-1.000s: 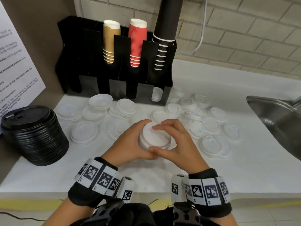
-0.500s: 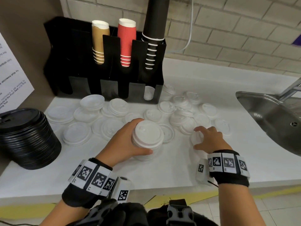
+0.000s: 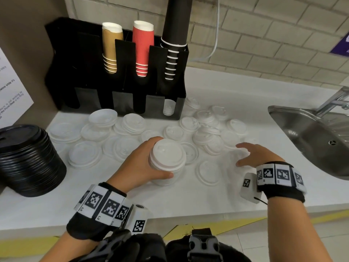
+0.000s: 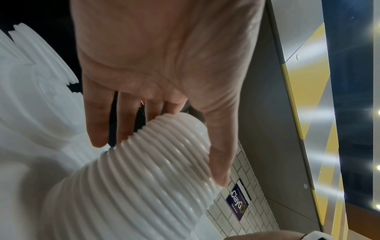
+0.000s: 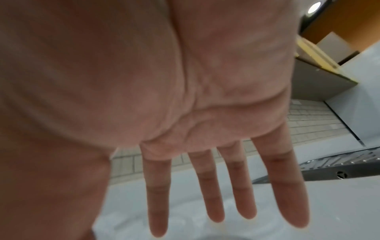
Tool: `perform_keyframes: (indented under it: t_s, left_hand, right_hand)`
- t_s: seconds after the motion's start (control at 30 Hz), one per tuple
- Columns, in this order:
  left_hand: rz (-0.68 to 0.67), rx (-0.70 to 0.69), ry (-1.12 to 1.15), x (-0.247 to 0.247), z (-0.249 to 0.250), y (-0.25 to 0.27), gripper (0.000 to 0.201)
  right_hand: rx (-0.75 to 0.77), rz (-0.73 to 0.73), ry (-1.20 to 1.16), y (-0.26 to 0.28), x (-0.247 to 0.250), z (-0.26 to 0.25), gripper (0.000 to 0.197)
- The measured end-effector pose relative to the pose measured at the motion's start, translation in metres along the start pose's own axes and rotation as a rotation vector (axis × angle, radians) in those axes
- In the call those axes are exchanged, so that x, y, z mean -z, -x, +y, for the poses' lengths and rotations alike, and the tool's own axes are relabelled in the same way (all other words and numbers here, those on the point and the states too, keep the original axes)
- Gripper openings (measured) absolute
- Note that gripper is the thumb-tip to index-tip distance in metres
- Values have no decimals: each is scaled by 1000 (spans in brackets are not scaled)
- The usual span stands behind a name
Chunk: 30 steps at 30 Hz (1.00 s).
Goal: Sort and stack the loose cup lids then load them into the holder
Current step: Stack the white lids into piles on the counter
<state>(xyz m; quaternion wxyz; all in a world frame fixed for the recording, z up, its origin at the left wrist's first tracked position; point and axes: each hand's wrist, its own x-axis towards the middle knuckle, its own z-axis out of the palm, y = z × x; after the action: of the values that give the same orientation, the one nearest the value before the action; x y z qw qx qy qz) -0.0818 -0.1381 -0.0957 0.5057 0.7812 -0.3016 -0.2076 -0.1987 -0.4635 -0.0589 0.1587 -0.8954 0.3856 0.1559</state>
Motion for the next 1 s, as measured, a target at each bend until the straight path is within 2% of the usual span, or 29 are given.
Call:
perform_keyframes:
  t_s: [0.1, 0.3, 0.4, 0.5, 0.6, 0.67, 0.8, 1.0]
  left_hand:
    - [-4, 1, 13, 1, -2, -1, 74]
    - [-7, 0, 23, 1, -4, -2, 73]
    - [-22, -2, 19, 3, -4, -3, 75]
    - [-29, -1, 11, 5, -6, -2, 81]
    - [-24, 3, 3, 6, -9, -2, 102]
    - [-23, 0, 3, 7, -9, -2, 113]
    - [-10, 8, 41, 6, -10, -2, 127]
    - [5, 20, 71, 4, -8, -2, 139]
  right_hand:
    - [-22, -70, 67, -7, -6, -3, 82]
    - [-2, -62, 156, -9, -7, -15, 67]
    - [17, 14, 109, 3, 5, -21, 62]
    - [168, 70, -111, 25, 14, -36, 61]
    - [441, 86, -449, 57, 9, -65, 56]
    - [605, 87, -554, 75, 0, -87, 54]
    - [771, 105, -483, 85, -23, -118, 48]
    - [854, 89, -399, 85, -38, -139, 53]
